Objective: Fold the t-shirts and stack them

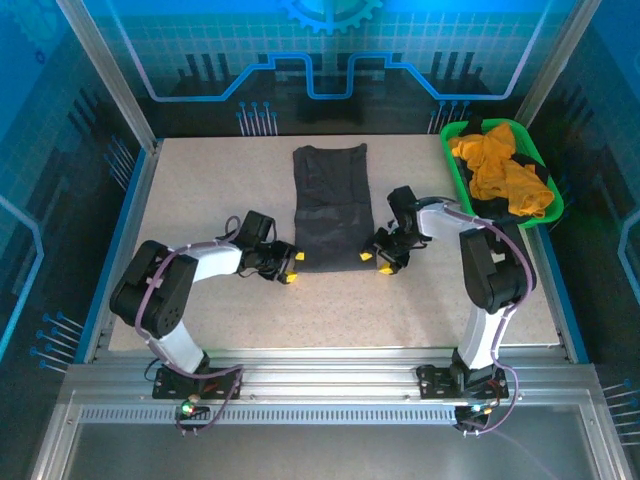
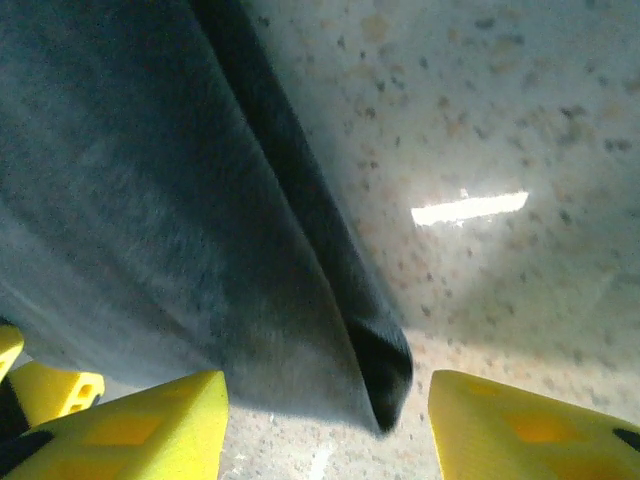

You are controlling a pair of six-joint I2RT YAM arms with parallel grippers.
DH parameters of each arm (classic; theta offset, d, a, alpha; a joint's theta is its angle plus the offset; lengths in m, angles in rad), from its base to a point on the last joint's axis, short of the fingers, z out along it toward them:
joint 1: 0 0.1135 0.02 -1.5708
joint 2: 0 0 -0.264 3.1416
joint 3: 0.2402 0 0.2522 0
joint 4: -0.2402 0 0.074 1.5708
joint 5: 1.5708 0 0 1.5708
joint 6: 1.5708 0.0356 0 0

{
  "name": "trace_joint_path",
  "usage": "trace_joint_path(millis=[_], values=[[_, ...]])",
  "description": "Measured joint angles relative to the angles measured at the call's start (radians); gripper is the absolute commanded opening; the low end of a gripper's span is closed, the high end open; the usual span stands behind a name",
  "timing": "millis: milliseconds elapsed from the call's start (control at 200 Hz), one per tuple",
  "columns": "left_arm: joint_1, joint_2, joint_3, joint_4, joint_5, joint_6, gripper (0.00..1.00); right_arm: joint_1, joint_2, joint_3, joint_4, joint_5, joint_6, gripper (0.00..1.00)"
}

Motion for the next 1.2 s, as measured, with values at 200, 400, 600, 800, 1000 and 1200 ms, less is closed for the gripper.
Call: trace_joint_path(millis=[200, 400, 600, 800, 1000, 1200], values=[[-0.004, 0.047, 0.031, 0.029, 0.006, -0.010, 0.06, 0.002, 0.047, 0.038, -0.007, -0.009, 0.039, 0.28], [0.004, 0.055, 0.083, 0.029, 0.006, -0.011, 0.00, 0.007, 0.074, 0.114, -0.008, -0.004, 0.055, 0.00], [0.049, 0.016, 0.288, -0.085, 0.002, 0.045, 0.00, 0.003, 0.069, 0.332, -0.068, 0.018, 0.052, 0.00], [0.075, -0.113, 0.393, -0.135, 0.001, 0.091, 0.00, -0.002, -0.008, 0.425, -0.108, 0.029, 0.052, 0.00], [0.075, -0.201, 0.235, -0.196, 0.037, 0.121, 0.00, 0.012, -0.118, 0.245, -0.090, 0.014, 0.061, 0.00], [0.022, -0.330, -0.056, -0.328, 0.091, 0.180, 0.00, 0.112, -0.257, -0.108, -0.055, -0.006, 0.082, 0.00]])
